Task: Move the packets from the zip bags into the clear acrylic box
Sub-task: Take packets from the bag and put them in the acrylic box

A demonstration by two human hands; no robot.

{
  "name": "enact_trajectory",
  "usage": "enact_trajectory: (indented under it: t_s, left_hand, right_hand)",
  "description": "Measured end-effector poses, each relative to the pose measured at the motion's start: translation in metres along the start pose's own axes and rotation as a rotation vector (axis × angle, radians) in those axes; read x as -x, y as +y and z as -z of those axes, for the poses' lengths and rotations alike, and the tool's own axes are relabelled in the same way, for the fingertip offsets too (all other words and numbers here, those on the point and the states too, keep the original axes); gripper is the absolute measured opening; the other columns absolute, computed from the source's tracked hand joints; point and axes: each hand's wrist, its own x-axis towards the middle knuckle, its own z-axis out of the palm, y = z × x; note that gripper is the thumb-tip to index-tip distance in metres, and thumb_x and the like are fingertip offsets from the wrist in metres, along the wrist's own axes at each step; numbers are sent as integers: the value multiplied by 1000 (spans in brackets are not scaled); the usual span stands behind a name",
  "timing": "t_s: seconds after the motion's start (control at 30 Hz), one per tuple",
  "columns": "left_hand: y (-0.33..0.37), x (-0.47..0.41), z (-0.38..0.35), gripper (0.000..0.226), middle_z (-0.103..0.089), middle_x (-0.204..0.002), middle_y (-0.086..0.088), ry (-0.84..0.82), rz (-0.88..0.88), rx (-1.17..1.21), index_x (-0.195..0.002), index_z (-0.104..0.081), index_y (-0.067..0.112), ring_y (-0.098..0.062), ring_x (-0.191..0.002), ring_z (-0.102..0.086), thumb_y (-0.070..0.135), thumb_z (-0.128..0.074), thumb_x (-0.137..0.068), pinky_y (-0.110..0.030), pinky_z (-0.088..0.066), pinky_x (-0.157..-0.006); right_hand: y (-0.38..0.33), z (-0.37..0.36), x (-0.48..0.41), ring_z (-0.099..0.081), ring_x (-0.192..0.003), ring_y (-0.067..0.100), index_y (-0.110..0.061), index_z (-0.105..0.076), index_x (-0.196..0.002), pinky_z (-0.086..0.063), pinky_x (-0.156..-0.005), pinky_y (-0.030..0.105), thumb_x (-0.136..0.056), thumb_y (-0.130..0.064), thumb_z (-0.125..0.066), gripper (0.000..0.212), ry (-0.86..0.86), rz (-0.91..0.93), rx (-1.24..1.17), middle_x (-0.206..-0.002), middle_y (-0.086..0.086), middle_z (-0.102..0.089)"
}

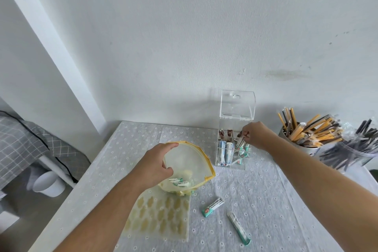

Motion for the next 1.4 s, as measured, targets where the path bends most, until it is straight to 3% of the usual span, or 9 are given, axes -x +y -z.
enact_trajectory:
  t_s: [0.17, 0.33, 0.53, 0.73, 0.83, 1.03, 1.17, 1.3, 1.4]
  left_hand:
    - [-3, 1, 0, 65, -53, -109, 14, -3, 7, -4, -132, -45, 39, 1, -59, -51, 5, -60, -78, -11, -43, -64]
    - [-4, 1, 0, 65, -52, -98, 14, -1, 26, -4, -132, -45, 38, -2, -60, -51, 5, -60, -79, -12, -43, -63]
    - [-4, -1, -2, 66, -53, -115, 12, 1, 16, -6, -133, -44, 38, -2, -61, -53, 5, -60, -78, -13, -44, -64]
    - [2, -3, -4, 67, -47, -129, 9, -14, 8, -6, -136, -42, 34, -8, -66, -55, 5, -60, -78, -14, -41, -65]
    - [6, 0, -5, 69, -45, -133, 7, -26, 7, -15, -138, -40, 32, -8, -68, -54, 5, -59, -77, -16, -40, -66]
    - [8, 14, -10, 77, -40, -135, 6, -44, 3, -30, -143, -31, 32, -12, -81, -54, 5, -60, -77, -20, -40, -74]
    - [3, 27, -13, 80, -36, -141, 8, -50, -25, -31, -145, -29, 30, -19, -103, -56, 2, -60, -77, -16, -36, -76]
    - [-2, 40, -14, 83, -33, -143, 12, -55, -36, -6, -145, -27, 32, -3, -71, -51, 1, -62, -76, -13, -37, -68]
    - [-8, 45, -12, 83, -33, -143, 13, -40, -35, -10, -145, -28, 34, -2, -67, -47, 1, -61, -76, -8, -38, -64]
  right_hand:
    - [-4, -9, -2, -59, -108, 23, -14, -68, -109, -48, -95, 34, -90, -16, -59, 21, -116, 37, 35, -118, 5, -63]
    - [-1, -14, -3, -65, -99, 19, -23, -72, -93, -53, -92, 38, -86, -8, -58, 22, -116, 28, -7, -110, 0, -69]
    - [-16, 4, 8, -69, -88, 19, -17, -72, -94, -57, -86, 38, -87, -4, -59, 20, -20, 55, -129, -102, 2, -73]
    - [-50, 32, 41, -56, -63, -5, -18, -73, -94, -41, -53, 2, -83, -12, -69, 13, 111, 131, -347, -81, -9, -68]
    - [-78, 39, 64, -53, -61, -6, -18, -74, -93, -38, -54, -3, -82, -13, -71, 13, 107, 211, -431, -71, -17, -60]
    - [-132, 15, 89, -57, -63, -2, -15, -73, -96, -41, -60, 2, -82, -10, -70, 15, -35, 345, -453, -82, -2, -70]
    - [-163, -25, 84, -65, -96, 18, -11, -70, -105, -51, -84, 23, -84, -9, -65, 21, -178, 412, -275, -104, 4, -72]
    - [-185, -55, 65, -61, -107, 25, -10, -61, -120, -49, -91, 33, -84, -17, -68, 37, -293, 373, -77, -119, 11, -64]
    - [-194, -71, 52, -57, -113, 29, -4, -57, -123, -48, -92, 34, -84, -22, -68, 45, -368, 347, 58, -120, 14, -61]
